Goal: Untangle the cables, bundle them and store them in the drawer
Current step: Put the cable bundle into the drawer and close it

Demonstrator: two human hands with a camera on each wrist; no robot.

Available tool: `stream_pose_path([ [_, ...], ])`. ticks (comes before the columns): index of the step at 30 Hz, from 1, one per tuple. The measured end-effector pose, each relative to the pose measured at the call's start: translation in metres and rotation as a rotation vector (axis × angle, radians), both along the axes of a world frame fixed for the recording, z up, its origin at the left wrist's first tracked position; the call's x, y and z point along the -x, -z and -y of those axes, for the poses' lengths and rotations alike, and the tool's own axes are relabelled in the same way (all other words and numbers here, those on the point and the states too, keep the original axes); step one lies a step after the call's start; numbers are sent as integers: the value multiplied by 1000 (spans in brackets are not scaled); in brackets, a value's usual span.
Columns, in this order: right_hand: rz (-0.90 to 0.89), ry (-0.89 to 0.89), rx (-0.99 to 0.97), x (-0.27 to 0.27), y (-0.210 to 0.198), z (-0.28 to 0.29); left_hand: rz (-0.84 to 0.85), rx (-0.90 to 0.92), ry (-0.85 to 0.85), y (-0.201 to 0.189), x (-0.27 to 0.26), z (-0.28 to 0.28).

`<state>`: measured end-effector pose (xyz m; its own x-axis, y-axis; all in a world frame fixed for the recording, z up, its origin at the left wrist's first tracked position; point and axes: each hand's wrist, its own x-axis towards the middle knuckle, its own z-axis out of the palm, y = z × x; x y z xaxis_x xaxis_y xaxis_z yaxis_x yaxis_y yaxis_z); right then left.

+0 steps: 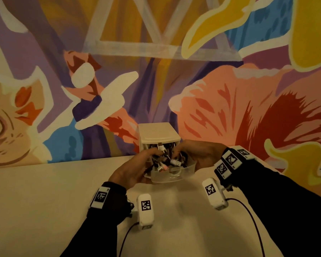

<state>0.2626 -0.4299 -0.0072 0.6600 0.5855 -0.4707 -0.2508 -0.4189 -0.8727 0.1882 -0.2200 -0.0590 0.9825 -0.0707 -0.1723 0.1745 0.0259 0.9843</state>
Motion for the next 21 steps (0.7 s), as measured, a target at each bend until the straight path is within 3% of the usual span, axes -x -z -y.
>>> stream_pose_path([
  [2,13,-26,-4,4,-1,1,3,-16,16,0,-1,-1],
  [7,342,111,175,-2,8,-7,53,-70,-32,3,-7,2],
  [11,202,74,32,0,1,2,73,54,-46,9,-7,-7],
  [16,-35,-116,-96,12,-6,15,109,-9,-134,12,-5,-5],
  [21,188,-131,113,25,-10,-4,113,-51,-164,12,-6,-2],
])
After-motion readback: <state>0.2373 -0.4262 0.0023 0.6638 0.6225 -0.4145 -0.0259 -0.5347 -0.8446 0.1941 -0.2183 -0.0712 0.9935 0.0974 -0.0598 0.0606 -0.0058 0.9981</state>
